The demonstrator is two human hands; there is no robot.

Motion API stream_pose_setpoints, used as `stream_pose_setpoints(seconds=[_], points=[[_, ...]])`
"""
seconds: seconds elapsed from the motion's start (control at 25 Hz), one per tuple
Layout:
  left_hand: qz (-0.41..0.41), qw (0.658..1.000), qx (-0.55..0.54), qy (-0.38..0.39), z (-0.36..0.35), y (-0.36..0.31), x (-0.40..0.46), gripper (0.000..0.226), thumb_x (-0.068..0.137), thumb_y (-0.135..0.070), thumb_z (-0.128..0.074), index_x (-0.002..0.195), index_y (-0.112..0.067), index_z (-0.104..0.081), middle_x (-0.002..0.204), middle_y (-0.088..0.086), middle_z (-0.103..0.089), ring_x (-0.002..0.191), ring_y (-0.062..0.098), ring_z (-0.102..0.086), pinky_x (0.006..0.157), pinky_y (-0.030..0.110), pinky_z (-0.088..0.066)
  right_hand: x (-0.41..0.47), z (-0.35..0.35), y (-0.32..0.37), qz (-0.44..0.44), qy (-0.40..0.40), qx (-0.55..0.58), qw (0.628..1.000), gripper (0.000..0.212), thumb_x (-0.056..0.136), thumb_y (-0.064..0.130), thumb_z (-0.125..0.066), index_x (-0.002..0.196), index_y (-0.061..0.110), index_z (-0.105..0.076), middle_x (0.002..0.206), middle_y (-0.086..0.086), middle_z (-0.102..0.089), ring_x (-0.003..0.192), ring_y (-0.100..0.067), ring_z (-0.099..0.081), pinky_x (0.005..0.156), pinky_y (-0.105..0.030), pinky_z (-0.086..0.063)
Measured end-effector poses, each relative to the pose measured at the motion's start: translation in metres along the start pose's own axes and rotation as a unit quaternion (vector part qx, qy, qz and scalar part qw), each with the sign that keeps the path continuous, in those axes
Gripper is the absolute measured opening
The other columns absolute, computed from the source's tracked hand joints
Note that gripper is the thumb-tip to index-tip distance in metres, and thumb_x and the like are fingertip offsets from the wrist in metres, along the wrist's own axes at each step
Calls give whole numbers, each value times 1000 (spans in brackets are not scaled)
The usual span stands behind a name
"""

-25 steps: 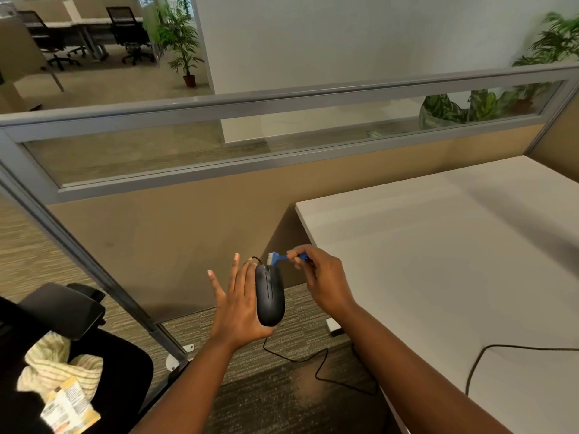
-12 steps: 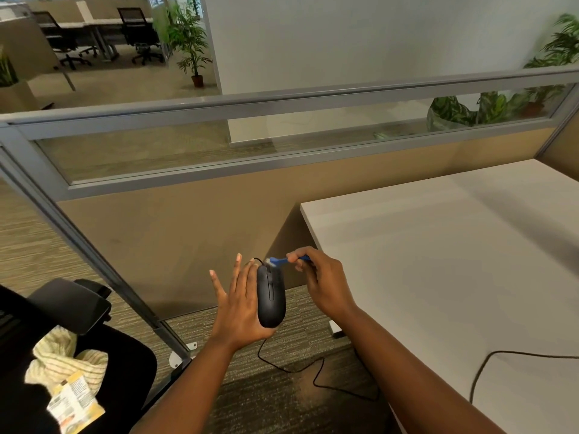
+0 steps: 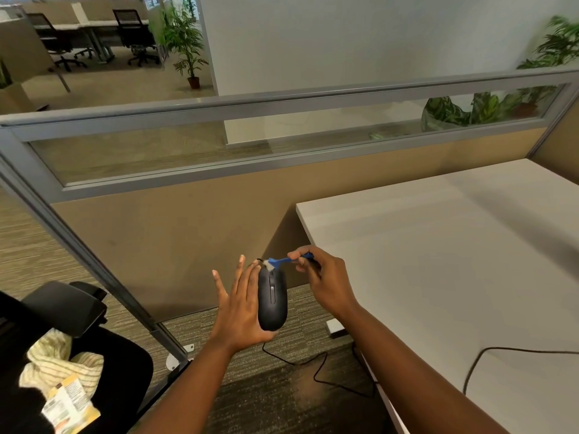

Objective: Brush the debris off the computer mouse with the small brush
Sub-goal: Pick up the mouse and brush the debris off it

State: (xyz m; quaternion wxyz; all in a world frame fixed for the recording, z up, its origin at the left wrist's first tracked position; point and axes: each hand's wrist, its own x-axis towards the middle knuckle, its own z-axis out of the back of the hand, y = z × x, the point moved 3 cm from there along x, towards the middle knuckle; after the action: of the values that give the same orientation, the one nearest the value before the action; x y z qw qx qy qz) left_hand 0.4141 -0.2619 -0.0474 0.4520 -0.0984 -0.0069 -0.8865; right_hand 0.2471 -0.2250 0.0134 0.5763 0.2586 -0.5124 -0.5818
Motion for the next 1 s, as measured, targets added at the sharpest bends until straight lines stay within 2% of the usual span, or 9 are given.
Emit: stream_pose_setpoints(seconds=[0.16,0.36,0.48,0.64,0.76,0.88,1.0], points=[[-1,1000,-22,-10,1,-2,0,128,45,-70,-72,139,-3,-16,146,21,-32,139,26,-1,98,70,5,-5,4,1,-5,-14,52,999,24,89,2,-50,90,20,-64,92,4,-67,88,-15,-66,81,-28,-56],[-10,1000,-26,3,1,-3,-1,130,44,-71,-72,139,-4,-13,147,21,-30,139,26,0,98,70,6,-4,4,-7,-32,-21,29,999,19,89,3,-51,95,14,-65,94,4,-66,87,-17,-66,83,-38,-56],[-8,1000,-26,6,-2,-3,-1,129,47,-72,-70,140,-3,-13,148,20,-27,140,25,3,99,70,8,-4,5,-4,0,-25,20,999,19,89,3,-51,96,14,-65,94,3,-67,88,-19,-65,83,-39,-56],[-5,1000,-22,8,0,-3,2,128,45,-71,-72,138,-2,-18,146,20,-32,139,27,-4,99,72,3,-4,5,-3,34,33,-9,999,17,90,4,-49,95,15,-61,94,-4,-68,88,-20,-64,80,-42,-55],[-9,1000,-23,4,1,-3,4,128,43,-70,-72,138,-4,-17,145,21,-34,139,27,-5,97,73,1,-2,9,-4,23,33,13,999,17,91,4,-48,94,17,-58,93,1,-65,90,-17,-64,84,-38,-55],[-16,1000,-27,3,1,-4,5,127,45,-69,-72,139,-6,-14,147,20,-31,139,25,0,98,72,3,0,10,-3,26,18,-5,999,15,91,6,-49,97,15,-59,95,4,-65,88,-7,-62,83,-31,-54],[-17,1000,-15,13,-1,-5,6,129,45,-68,-73,138,2,-20,147,20,-30,140,29,-3,99,72,3,-1,7,-3,37,52,-25,998,15,91,4,-48,95,14,-59,93,2,-65,86,-8,-62,80,-30,-52]])
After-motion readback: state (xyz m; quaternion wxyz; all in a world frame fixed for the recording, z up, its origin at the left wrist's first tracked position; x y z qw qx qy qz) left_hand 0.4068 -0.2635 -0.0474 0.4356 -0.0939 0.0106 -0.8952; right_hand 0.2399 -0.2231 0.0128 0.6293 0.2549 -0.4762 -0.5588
